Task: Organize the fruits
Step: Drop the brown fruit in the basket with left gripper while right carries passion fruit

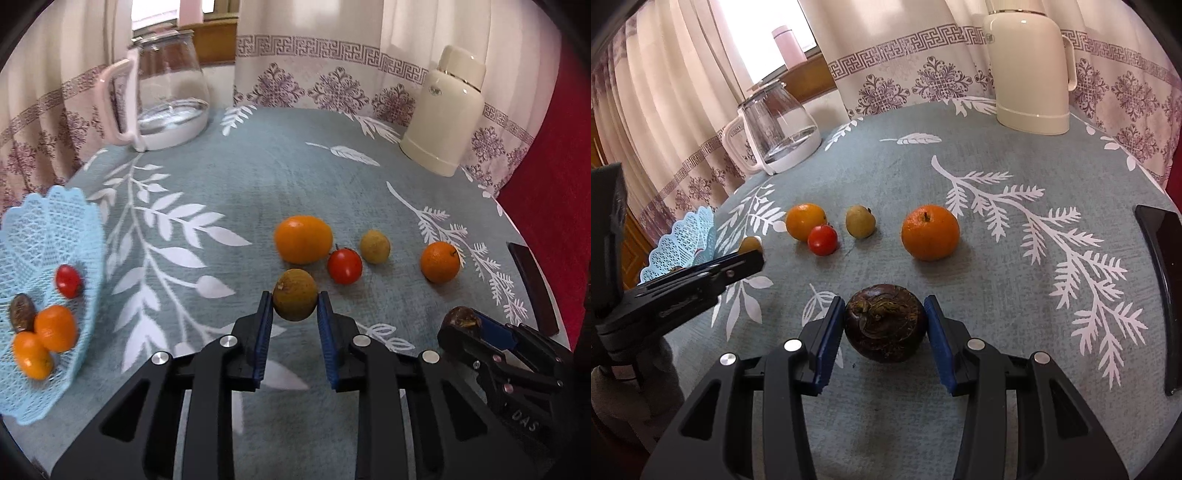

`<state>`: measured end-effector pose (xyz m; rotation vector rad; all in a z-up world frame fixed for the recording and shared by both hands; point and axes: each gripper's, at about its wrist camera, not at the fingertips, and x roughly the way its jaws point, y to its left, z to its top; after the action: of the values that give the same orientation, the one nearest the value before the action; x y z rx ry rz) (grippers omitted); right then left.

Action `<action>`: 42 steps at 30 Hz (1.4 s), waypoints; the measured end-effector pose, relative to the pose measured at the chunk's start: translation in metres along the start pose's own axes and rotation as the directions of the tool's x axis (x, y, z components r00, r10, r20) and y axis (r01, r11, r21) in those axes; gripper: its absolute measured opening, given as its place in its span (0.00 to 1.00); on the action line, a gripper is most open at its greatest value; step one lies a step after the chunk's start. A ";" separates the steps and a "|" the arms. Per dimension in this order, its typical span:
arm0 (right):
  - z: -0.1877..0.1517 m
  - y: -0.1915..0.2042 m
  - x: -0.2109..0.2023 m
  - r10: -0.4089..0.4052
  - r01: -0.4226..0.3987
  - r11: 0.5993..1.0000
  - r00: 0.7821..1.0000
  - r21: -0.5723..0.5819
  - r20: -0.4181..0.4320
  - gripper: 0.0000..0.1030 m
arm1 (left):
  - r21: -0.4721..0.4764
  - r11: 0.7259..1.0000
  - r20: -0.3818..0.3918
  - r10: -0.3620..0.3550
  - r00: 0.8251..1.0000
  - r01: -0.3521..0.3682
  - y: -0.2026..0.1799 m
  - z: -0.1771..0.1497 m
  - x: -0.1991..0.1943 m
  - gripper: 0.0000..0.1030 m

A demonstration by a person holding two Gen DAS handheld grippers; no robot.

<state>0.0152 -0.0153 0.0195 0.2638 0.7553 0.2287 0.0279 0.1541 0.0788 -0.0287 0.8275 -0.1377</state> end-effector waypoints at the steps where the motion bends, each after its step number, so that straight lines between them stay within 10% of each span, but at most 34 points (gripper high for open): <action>1: 0.000 0.000 -0.001 0.002 -0.002 1.000 1.000 0.000 0.007 0.43 | -0.005 1.000 0.009 0.008 1.000 -0.007 0.002 0.000 -0.005 0.24; 19: 0.000 0.000 -0.006 0.011 -0.011 1.000 0.999 -0.004 0.038 0.43 | -0.119 0.979 0.080 0.178 0.981 -0.168 0.072 -0.009 -0.064 0.24; 42: 0.000 0.002 -0.005 -0.020 0.021 1.000 0.999 -0.014 0.041 0.43 | -0.284 0.888 0.040 0.387 0.921 -0.361 0.185 -0.044 -0.098 0.25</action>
<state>0.0116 -0.0151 0.0231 0.2462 0.7157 0.2091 -0.0495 0.3521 0.1060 -0.1326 0.7365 0.3431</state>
